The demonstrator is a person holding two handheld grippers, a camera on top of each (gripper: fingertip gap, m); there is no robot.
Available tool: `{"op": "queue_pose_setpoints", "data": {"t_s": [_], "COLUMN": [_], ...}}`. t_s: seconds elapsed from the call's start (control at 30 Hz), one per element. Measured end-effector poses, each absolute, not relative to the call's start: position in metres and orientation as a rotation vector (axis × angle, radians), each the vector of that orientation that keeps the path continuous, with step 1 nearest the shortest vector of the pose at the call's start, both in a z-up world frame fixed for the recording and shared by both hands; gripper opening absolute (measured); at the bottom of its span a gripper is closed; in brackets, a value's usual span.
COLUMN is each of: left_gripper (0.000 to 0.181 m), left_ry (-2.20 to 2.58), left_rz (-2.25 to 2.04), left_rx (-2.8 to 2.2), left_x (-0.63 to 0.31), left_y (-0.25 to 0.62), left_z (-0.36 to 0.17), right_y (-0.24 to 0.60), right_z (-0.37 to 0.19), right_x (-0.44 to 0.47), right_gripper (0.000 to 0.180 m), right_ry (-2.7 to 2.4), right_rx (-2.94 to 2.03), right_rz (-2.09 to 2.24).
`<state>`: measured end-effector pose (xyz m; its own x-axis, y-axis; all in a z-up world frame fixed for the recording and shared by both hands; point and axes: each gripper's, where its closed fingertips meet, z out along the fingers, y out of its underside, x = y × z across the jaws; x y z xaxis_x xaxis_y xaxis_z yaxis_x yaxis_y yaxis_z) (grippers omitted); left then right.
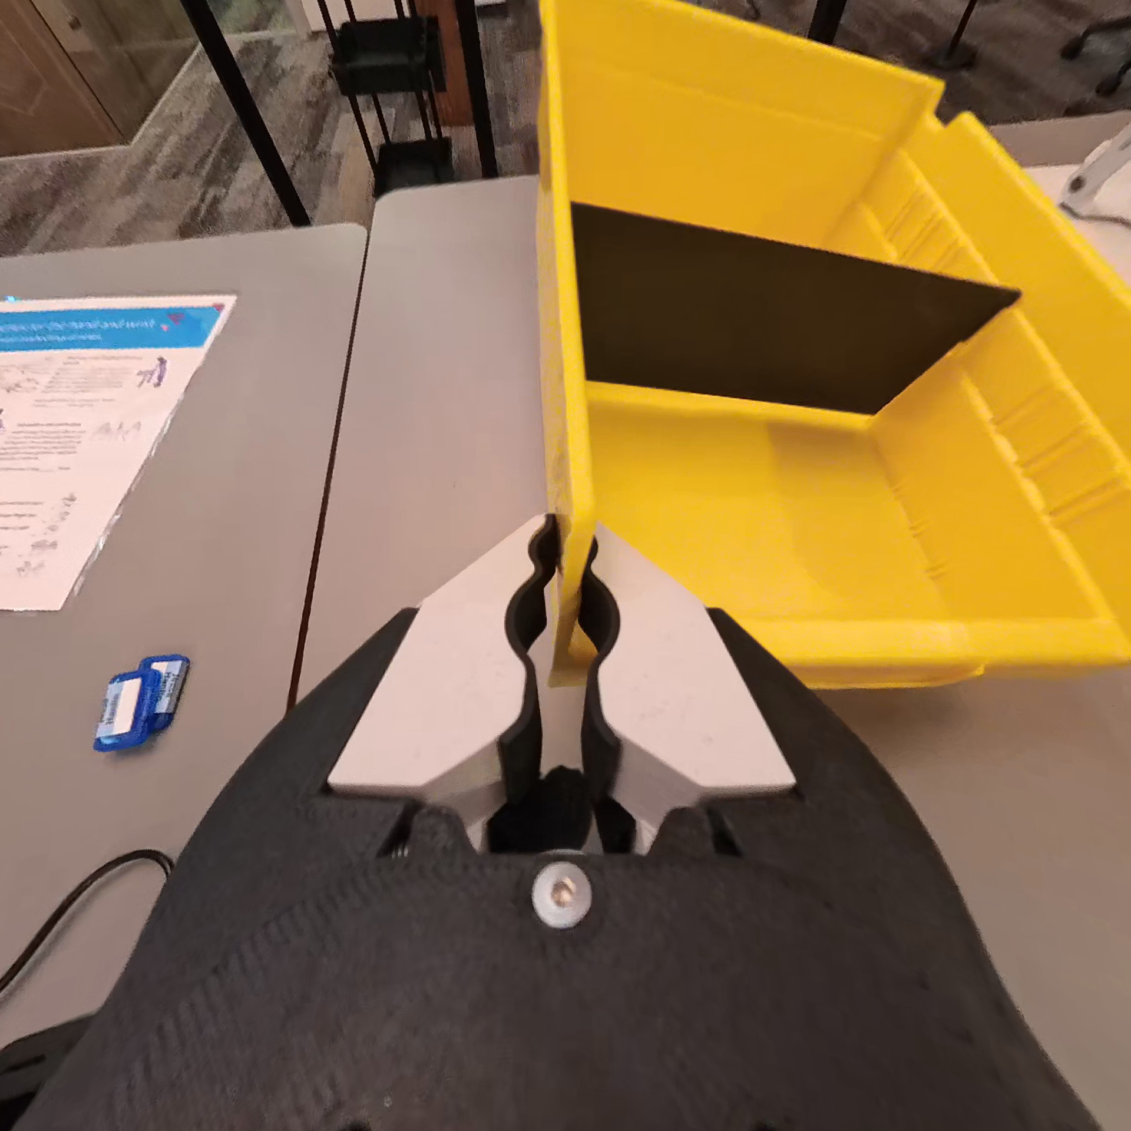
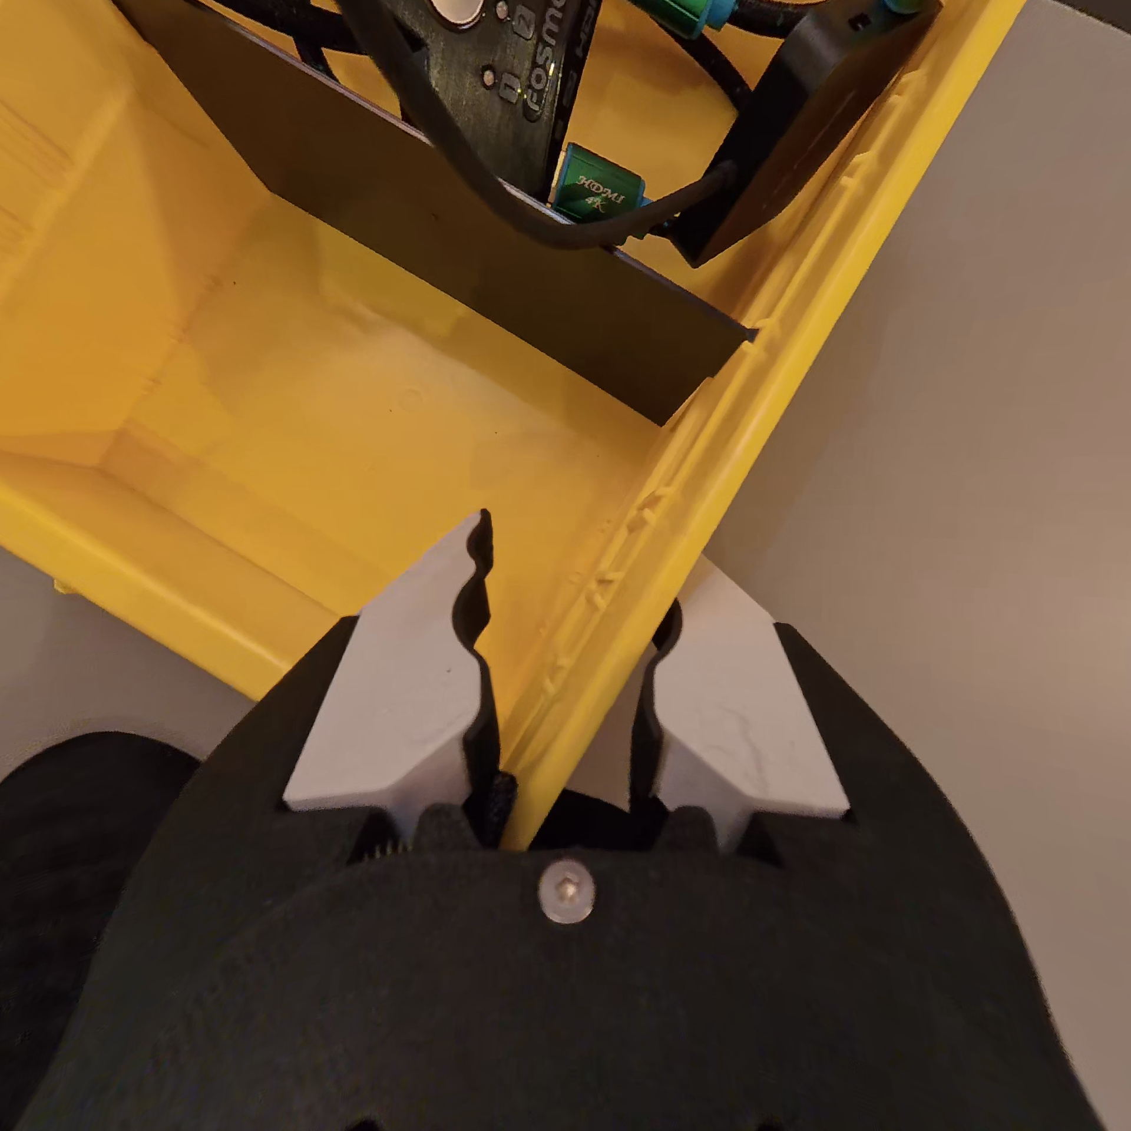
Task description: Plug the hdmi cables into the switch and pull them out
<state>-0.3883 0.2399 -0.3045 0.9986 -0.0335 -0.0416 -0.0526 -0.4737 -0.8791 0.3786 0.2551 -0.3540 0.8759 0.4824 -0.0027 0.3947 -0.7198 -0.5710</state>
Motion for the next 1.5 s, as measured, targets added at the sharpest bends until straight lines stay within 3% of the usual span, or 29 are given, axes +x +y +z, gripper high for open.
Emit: {"op": "queue_pose_setpoints", "data": {"t_s": [0.53, 1.0, 1.5], "left_gripper": [0.003, 0.003, 0.003], "left_ry": [0.073, -0.028, -0.142], "left_rz": [-0.05, -0.111, -0.16], "left_rx": [-1.926, -1.804, -1.675], "left_x": [-0.376, -0.407, -0.441], "left_y": [0.247, 0.233, 0.216], "left_z": [-0.267, -0.232, -0.198], "right_y": [0.221, 0.207, 0.198], "right_z": [-0.355, -0.354, -0.355], "right_x": [0.304, 0.242, 0.082], "right_gripper": [0.07, 0.078, 0.107], "right_ry": [-0.716, -0.755, -0.924], "right_rx": [-2.411, -2.378, -2.23], "right_rz": [0.291, 0.347, 0.465]}}
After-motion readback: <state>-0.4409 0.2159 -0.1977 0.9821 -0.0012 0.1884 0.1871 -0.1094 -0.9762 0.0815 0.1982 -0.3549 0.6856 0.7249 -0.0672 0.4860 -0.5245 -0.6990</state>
